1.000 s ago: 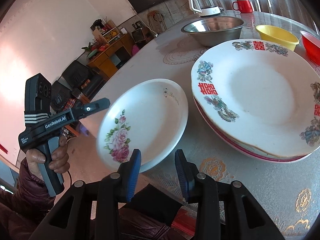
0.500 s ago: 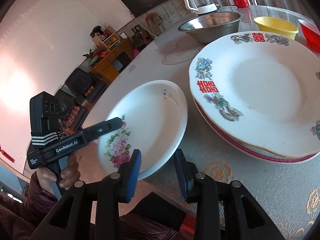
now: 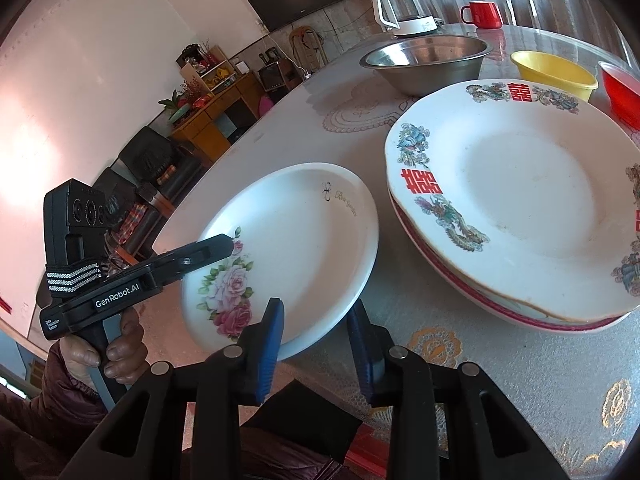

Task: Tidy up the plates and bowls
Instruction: 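Carry the pink-rose plate onto the red-character plate and lower it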

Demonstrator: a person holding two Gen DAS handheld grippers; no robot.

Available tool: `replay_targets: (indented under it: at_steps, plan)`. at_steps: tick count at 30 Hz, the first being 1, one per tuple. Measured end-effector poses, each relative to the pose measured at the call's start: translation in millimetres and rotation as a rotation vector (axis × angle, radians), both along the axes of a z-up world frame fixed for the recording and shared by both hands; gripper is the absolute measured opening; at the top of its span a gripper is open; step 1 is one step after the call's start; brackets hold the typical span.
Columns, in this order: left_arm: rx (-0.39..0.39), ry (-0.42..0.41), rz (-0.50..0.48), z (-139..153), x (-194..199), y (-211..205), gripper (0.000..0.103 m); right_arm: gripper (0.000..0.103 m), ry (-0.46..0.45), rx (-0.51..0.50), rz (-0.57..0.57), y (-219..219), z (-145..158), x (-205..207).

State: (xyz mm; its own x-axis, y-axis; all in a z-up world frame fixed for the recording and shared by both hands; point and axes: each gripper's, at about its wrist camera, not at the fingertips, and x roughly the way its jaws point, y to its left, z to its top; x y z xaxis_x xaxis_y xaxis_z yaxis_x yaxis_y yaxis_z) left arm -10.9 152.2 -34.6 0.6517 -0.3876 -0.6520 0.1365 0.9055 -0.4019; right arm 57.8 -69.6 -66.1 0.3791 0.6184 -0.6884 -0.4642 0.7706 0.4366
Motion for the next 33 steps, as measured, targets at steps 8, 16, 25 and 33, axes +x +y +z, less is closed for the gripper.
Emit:
replay_targets:
  at_steps: [8,16,25,33]
  plan:
    - [-0.018,-0.030,0.010,5,-3,5,0.024,0.032,-0.043,0.000,-0.002,0,9,-4]
    - [-0.027,-0.080,-0.002,20,-4,4,0.024,0.032,-0.077,0.018,-0.007,-1,23,-7]
    - [-0.009,-0.143,-0.055,43,13,-22,0.024,0.032,-0.120,0.047,-0.067,-22,40,-9]
    - [0.010,-0.169,-0.130,56,35,-62,0.025,0.032,-0.144,0.050,-0.164,-54,49,-8]
